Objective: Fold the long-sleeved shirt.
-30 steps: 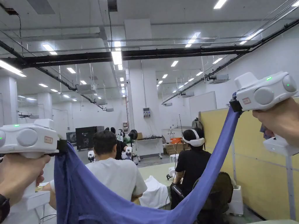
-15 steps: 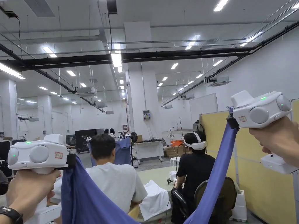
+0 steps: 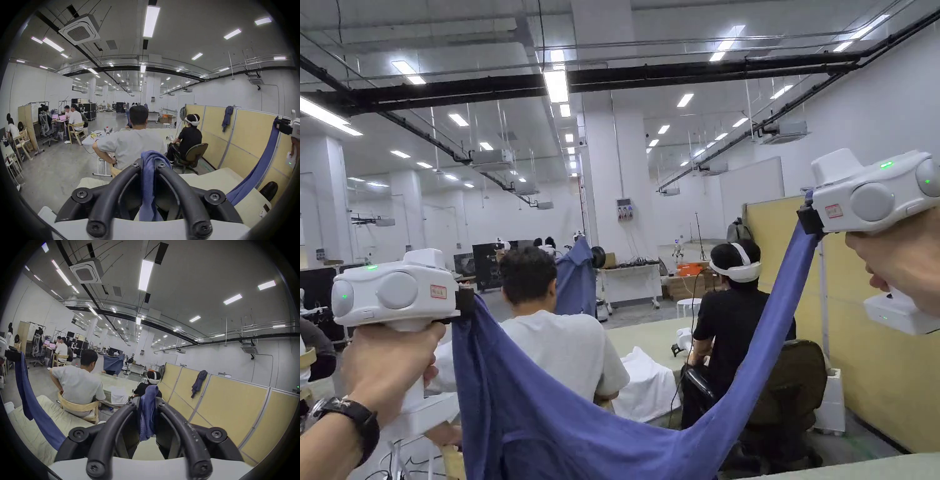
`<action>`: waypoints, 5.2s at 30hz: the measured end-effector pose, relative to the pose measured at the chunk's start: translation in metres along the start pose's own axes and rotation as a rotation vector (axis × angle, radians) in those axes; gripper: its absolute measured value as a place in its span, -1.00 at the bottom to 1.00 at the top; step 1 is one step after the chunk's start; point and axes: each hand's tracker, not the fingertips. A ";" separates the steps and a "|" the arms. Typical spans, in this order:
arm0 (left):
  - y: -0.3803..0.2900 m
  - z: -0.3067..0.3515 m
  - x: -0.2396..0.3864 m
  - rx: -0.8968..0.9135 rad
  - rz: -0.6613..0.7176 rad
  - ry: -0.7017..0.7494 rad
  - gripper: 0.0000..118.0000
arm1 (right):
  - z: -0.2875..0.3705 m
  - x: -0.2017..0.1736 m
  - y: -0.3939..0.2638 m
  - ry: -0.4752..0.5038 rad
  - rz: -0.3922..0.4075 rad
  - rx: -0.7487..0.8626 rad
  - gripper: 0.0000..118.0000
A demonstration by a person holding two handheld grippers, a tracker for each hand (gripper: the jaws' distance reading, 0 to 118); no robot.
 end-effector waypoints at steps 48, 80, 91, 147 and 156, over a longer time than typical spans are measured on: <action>-0.433 0.320 -0.015 -0.542 0.101 -0.180 -0.82 | 0.268 -0.042 -0.394 0.272 -0.137 -0.448 -0.67; -0.553 0.258 -0.031 -0.772 0.180 0.015 0.28 | 0.225 -0.074 -0.571 0.281 -0.144 -0.871 0.15; -0.468 0.308 -0.001 -0.535 0.049 -0.008 0.14 | 0.298 -0.100 -0.463 0.358 -0.195 -0.565 0.01; -0.482 0.023 0.060 -0.682 -0.132 -0.246 0.39 | 0.066 -0.320 -0.590 0.868 0.283 -0.956 -0.81; -0.486 -0.160 0.082 -0.764 -0.269 -0.326 0.34 | 0.064 -0.318 -0.595 0.898 0.275 -0.959 -0.81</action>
